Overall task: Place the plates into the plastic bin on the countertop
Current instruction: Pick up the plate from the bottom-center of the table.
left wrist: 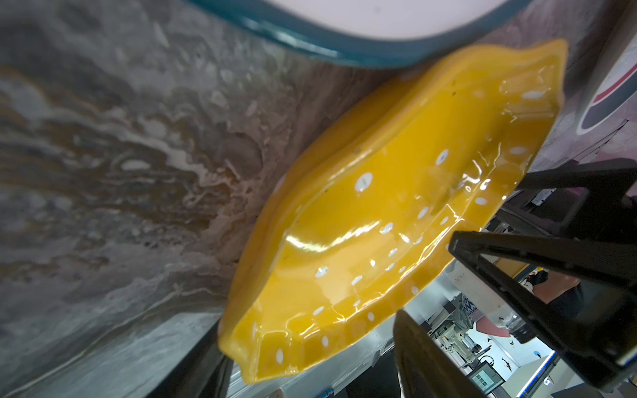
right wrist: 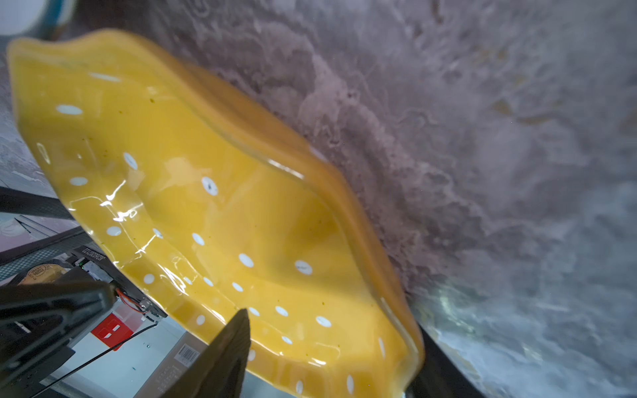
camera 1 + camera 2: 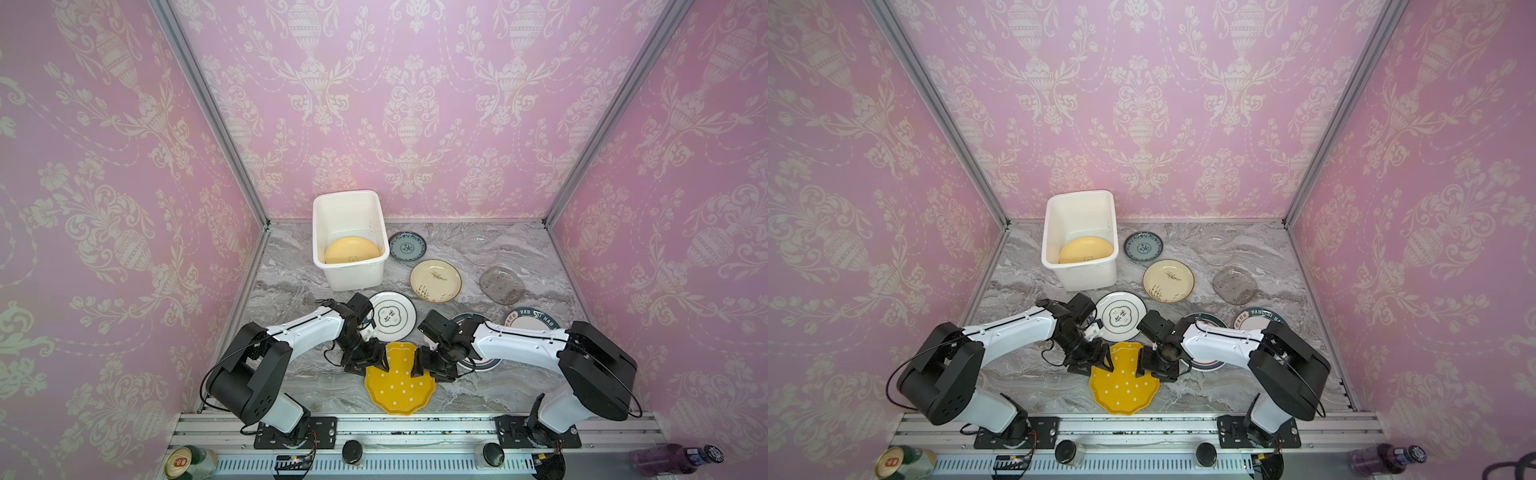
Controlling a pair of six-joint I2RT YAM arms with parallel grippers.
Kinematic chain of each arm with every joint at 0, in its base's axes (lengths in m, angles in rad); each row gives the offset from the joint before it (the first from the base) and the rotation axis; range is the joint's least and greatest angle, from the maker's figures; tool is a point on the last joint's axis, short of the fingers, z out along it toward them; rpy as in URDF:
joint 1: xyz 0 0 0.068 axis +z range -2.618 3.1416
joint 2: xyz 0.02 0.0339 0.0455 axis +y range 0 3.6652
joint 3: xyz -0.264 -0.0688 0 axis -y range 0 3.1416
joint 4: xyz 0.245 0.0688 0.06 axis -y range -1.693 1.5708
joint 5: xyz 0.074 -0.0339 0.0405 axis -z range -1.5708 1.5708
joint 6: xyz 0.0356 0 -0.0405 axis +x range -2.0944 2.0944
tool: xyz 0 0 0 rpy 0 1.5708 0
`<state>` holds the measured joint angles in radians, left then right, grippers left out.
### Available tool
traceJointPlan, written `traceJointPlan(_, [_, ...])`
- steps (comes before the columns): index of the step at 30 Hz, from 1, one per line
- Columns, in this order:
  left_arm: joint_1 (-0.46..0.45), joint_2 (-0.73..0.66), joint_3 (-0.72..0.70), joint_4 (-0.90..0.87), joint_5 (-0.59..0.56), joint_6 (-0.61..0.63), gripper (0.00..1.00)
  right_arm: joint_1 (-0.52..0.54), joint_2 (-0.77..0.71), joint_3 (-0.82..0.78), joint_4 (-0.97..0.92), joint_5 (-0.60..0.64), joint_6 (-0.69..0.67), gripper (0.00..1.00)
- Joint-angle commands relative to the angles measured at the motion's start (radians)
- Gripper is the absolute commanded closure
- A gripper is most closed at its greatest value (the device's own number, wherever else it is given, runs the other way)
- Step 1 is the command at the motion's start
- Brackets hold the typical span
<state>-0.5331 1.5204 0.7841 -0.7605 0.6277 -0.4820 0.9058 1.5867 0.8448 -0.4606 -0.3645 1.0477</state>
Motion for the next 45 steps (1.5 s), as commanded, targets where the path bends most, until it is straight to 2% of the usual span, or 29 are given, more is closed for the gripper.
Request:
traceJointPlan(1, [-0.002, 0.010, -0.004, -0.022, 0.045, 0.003, 0.32, 0.008, 0.020, 0.038, 0.023, -0.036, -0.007, 0.34])
traceJointPlan(7, [-0.002, 0.011, -0.001, -0.021, 0.042, 0.007, 0.43, 0.009, 0.001, 0.045, 0.081, -0.049, -0.002, 0.36])
traceJointPlan(12, [-0.002, 0.012, -0.002, -0.020, 0.043, 0.008, 0.46, 0.008, -0.027, 0.002, 0.244, -0.084, 0.043, 0.38])
traceJointPlan(31, [-0.002, 0.024, 0.024, -0.070, 0.035, 0.053, 0.49, 0.029, -0.123, -0.128, 0.652, -0.157, 0.099, 0.46])
traceJointPlan(40, [-0.002, 0.022, 0.030, -0.079, 0.040, 0.063, 0.49, 0.031, -0.140, -0.175, 0.791, -0.177, 0.134, 0.49])
traceJointPlan(45, [-0.002, 0.021, 0.035, -0.089, 0.038, 0.072, 0.49, 0.030, -0.155, -0.188, 0.797, -0.165, 0.138, 0.51])
